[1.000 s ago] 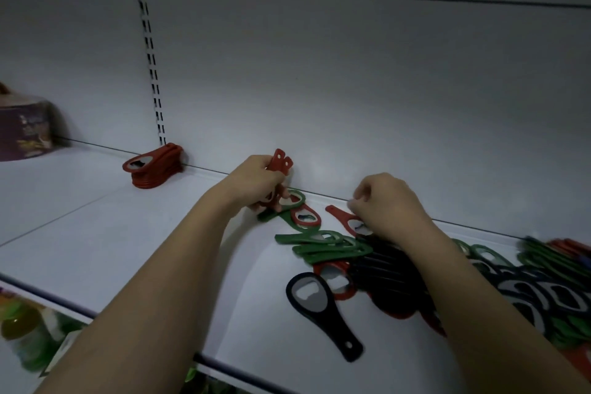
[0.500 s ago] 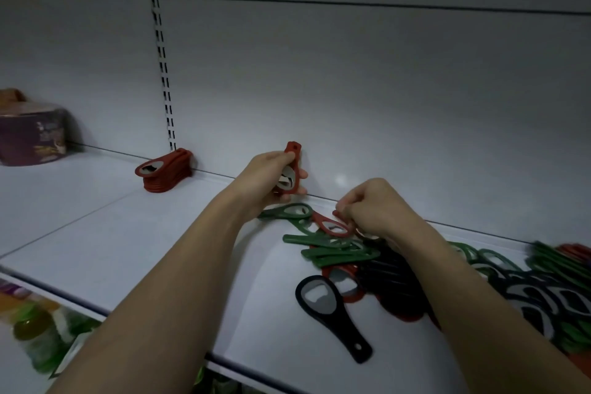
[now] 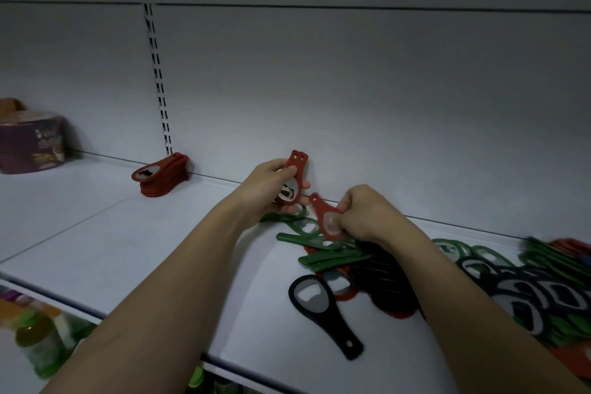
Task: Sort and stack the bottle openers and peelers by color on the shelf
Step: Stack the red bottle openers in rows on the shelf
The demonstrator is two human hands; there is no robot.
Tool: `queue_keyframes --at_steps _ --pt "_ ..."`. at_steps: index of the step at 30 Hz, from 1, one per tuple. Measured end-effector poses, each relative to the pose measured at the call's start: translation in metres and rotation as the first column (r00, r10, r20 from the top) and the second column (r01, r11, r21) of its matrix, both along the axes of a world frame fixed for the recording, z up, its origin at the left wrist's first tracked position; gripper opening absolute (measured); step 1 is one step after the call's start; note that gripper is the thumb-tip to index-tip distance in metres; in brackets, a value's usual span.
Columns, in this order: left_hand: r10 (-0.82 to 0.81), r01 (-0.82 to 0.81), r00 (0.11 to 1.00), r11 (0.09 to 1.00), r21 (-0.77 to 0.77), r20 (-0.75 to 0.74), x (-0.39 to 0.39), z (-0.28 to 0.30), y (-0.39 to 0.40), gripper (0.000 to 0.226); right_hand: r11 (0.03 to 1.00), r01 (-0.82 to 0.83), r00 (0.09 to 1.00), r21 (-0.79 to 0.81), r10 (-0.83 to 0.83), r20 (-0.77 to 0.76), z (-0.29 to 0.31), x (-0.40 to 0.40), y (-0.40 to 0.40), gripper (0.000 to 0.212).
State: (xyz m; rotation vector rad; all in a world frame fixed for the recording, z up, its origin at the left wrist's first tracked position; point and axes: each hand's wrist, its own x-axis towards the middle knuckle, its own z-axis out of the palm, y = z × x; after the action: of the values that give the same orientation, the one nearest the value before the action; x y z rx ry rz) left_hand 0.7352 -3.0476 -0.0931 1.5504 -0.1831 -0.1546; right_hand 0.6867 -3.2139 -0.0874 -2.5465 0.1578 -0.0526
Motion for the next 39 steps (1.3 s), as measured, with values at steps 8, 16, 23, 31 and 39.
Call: queue_keyframes --at_steps 8,16,23,31,39 --pt "-0.144 0.141 0.989 0.984 -0.104 -0.018 -0.008 -0.002 -0.026 0.04 0.725 -0.072 0.974 0.685 -0.098 0.205 0.017 -0.01 -0.01 0.013" --pt "-0.146 0.15 0.988 0.98 -0.131 0.041 -0.012 -0.006 -0.029 0.023 0.931 0.005 0.937 0.365 -0.132 0.324 0.01 -0.005 -0.018 0.014" --pt "-0.128 0.127 0.991 0.991 -0.046 -0.026 -0.011 -0.004 -0.024 0.029 0.993 -0.018 0.987 -0.115 0.036 0.157 -0.014 0.003 -0.016 0.016" --pt "-0.147 0.141 0.988 0.984 -0.113 -0.046 -0.012 0.002 -0.019 0.031 0.999 0.032 0.962 0.02 -0.036 0.272 -0.003 0.001 -0.012 0.016" --pt "-0.14 0.141 0.989 0.99 -0.017 0.051 -0.015 0.001 -0.019 0.033 0.758 -0.151 0.947 0.635 -0.074 0.313 0.029 -0.017 -0.038 0.005"
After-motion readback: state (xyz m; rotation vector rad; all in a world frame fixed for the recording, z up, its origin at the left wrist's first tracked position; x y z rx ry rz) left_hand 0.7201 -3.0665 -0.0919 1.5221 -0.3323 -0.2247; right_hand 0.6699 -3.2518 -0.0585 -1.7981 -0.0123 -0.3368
